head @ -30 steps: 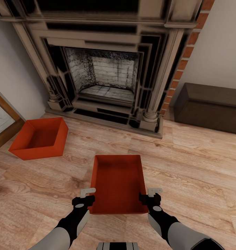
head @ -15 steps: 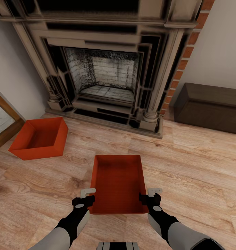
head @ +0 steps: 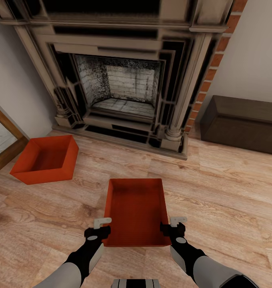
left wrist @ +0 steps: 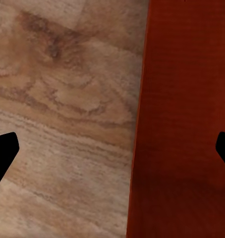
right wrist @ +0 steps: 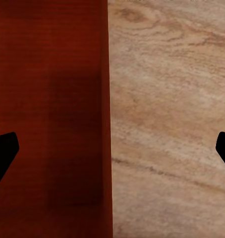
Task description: Move the two storage containers from the living room to the garage. In the garage, place one container on the floor and stack the other container on top of it (either order is fine).
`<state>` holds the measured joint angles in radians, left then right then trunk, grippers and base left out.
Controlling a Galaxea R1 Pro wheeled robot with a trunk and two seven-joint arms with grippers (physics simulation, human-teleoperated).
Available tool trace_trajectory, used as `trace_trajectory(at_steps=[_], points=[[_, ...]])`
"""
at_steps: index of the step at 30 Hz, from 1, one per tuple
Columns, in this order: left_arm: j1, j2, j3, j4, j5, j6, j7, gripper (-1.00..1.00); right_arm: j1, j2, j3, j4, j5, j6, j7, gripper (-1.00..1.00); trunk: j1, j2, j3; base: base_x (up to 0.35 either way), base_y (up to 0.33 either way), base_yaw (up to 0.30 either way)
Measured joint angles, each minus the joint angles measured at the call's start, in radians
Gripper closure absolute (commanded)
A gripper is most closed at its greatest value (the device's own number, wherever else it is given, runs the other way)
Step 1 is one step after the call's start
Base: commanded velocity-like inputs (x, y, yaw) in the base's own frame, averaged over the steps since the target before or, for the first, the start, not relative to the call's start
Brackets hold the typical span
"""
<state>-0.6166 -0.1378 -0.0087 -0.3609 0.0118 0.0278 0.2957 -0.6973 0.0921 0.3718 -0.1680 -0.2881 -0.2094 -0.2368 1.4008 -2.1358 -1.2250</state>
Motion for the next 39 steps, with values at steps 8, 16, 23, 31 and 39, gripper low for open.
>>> trace_trajectory(at_steps=[8, 16, 23, 31, 39], points=[[0.0, 0.0, 0.005, -0.012, 0.002, 0.0, 0.001, -1.0, 0.0, -0.001, 0.0, 0.001, 0.0, 0.0, 0.0, -1.0, 0.0, 0.0, 0.0, 0.015, 0.0, 0.0], [0.0, 0.0, 0.004, -0.013, 0.001, -0.001, 0.003, -1.0, 0.0, -0.001, 0.0, 0.003, 0.0, 0.001, 0.0, -1.0, 0.0, 0.0, 0.0, 0.201, 0.0, 0.0], [0.0, 0.0, 0.007, -0.014, 0.001, -0.001, 0.003, -1.0, 0.0, -0.001, 0.0, 0.006, 0.0, 0.001, 0.001, -1.0, 0.0, 0.0, 0.0, 0.057, 0.0, 0.0], [0.0, 0.0, 0.009, -0.015, 0.001, -0.003, 0.005, -1.0, 0.0, -0.002, 0.0, 0.011, -0.001, 0.001, 0.0, -1.0, 0.0, 0.0, 0.0, 0.003, 0.0, 0.0], [0.0, 0.0, 0.007, -0.014, 0.001, -0.013, 0.005, -1.0, 0.0, -0.002, 0.0, 0.027, -0.002, 0.003, 0.0, -1.0, 0.0, 0.0, 0.0, 0.0, 0.0, 0.0]])
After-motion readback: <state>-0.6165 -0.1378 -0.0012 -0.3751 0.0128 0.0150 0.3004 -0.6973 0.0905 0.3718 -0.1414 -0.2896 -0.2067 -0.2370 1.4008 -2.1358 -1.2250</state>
